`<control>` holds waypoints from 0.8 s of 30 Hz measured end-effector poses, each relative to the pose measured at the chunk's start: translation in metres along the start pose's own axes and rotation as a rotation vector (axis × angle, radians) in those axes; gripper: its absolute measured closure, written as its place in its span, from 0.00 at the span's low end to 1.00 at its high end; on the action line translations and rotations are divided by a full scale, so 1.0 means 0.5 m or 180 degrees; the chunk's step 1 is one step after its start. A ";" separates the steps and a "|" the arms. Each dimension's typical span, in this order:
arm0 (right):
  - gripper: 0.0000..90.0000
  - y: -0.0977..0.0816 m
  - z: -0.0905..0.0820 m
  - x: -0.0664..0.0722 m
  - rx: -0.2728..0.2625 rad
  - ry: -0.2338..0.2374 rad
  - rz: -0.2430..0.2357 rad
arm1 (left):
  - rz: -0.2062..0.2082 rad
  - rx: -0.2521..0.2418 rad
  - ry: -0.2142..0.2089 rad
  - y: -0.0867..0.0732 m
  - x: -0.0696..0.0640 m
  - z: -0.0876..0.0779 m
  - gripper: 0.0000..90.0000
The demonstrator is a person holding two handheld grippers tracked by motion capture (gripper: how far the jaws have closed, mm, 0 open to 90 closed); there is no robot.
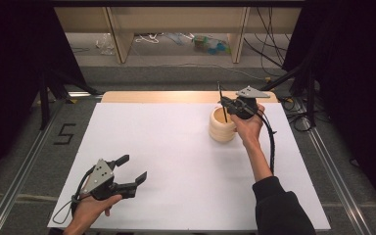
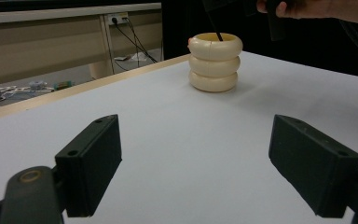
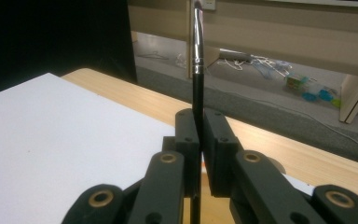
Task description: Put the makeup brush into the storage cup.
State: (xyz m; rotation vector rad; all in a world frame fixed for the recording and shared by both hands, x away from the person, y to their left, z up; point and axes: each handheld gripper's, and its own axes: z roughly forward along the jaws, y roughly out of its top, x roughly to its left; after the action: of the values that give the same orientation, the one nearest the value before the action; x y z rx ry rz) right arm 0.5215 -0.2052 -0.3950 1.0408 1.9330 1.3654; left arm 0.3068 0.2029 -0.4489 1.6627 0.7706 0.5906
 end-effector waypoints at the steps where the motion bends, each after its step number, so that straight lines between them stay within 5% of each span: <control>1: 0.95 0.000 0.000 0.000 0.0014 -0.0003 0.0006 | 0.0004 -0.0001 -0.0004 0.000 0.000 0.000 0.19; 24: 0.95 -0.033 0.006 -0.006 0.0159 -0.0021 0.0072 | 0.0019 0.0004 -0.0008 0.000 0.000 0.000 0.19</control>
State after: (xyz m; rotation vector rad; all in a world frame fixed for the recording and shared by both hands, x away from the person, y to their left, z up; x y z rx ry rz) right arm 0.5207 -0.2092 -0.4116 1.0926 1.9652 1.3304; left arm 0.3066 0.2028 -0.4489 1.6672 0.7646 0.5920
